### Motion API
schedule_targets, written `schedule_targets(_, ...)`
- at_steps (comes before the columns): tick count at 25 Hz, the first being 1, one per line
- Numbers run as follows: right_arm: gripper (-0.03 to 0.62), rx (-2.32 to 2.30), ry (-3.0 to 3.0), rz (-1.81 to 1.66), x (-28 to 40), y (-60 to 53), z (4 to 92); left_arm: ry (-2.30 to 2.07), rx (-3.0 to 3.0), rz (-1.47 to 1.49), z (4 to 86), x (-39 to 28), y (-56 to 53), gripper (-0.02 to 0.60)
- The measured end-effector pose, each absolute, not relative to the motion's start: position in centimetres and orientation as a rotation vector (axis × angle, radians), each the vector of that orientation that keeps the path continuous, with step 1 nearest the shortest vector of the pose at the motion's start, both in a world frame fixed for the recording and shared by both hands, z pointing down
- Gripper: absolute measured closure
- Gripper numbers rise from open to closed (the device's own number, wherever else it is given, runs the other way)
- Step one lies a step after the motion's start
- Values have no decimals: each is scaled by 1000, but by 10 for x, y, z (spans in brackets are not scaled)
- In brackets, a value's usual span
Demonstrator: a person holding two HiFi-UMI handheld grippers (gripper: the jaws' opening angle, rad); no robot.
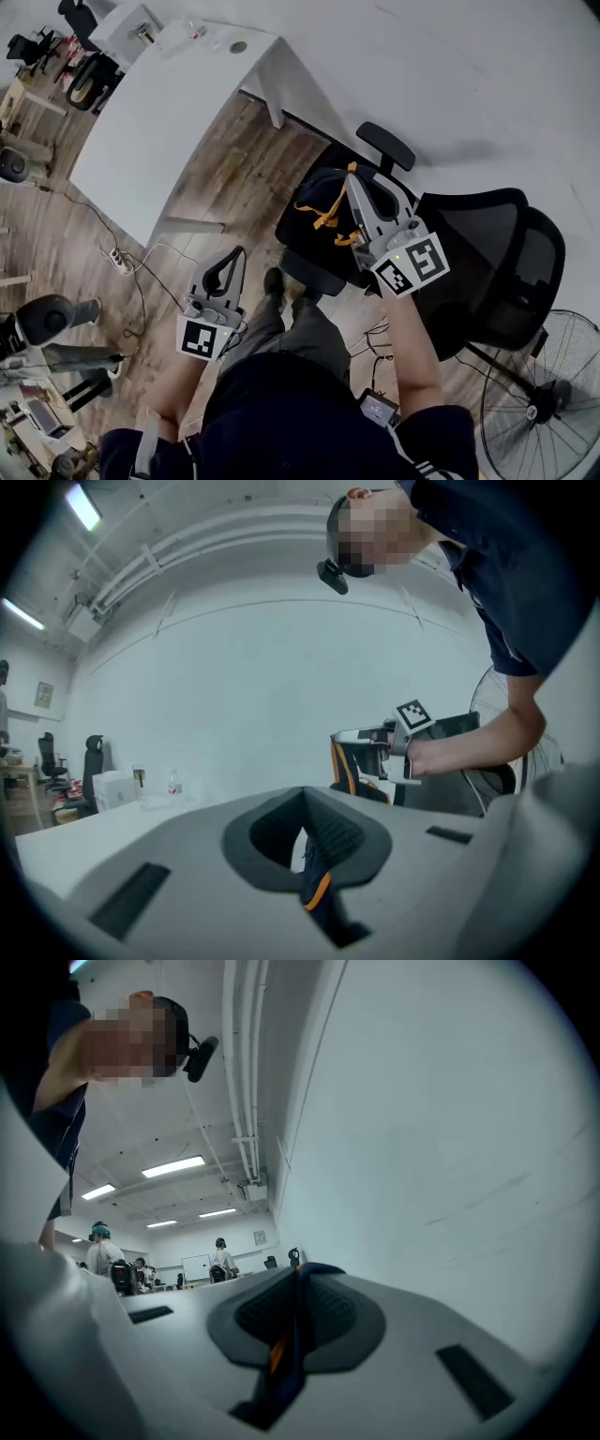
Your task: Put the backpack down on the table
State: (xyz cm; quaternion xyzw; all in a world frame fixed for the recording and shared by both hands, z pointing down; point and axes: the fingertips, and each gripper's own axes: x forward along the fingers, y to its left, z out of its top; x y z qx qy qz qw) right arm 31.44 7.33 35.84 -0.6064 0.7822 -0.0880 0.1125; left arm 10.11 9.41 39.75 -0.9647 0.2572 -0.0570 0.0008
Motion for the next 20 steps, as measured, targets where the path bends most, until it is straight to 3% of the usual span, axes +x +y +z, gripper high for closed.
schedule_targets(20,571,-1446,2498,-55,146,-3,210,1147,-2873,-95,351,-47,46,578)
